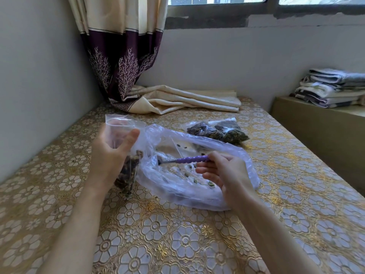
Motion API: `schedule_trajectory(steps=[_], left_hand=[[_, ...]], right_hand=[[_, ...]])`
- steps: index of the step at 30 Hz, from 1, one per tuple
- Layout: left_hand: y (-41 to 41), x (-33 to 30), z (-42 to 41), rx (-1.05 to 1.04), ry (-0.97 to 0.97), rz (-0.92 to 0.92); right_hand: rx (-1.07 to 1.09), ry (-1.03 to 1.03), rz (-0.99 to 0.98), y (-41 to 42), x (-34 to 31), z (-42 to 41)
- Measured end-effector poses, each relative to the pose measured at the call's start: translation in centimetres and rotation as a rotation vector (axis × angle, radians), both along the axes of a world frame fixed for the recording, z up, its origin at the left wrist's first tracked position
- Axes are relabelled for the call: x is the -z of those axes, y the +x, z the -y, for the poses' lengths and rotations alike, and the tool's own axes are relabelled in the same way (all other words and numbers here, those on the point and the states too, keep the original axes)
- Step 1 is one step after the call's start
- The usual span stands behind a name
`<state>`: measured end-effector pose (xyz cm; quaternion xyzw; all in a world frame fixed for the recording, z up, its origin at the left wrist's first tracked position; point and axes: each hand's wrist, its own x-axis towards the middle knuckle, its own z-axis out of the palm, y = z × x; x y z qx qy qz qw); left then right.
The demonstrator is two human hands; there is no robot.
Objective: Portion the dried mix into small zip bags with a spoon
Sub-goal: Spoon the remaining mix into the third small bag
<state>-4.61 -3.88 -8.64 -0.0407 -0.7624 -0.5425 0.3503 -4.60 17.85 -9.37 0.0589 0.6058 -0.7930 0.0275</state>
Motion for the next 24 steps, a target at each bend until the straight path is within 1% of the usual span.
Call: schedule_trajectory(steps=[4,7,14,18,24], left_hand=[[-0.1,0.3,0.2,-0.003,-0.042,0.043],[-0.1,0.4,0.0,0.023,-0.114,0.078],[-0.5,1.1,-1.0,0.023,-0.377,0.239],[-0.8,1.6,-1.0,0.051,-0.335,0.284],[-0.9,1.8,-0.9,0.088,-0.218,0.315]], right_hand=[[0.066,0.016,-0.048,0.1,-0.5,-1.2],[0.113,0.004,-0.054,-0.1,-0.8,-2.0],[0.197,-0.151,-0.209,0.2,-1.5,-2.6],[0.146,-0.187,-0.307,0.6,-1.8,-1.8],[0.008,-0.079,-0.483,1.5,-1.5,-0.2]])
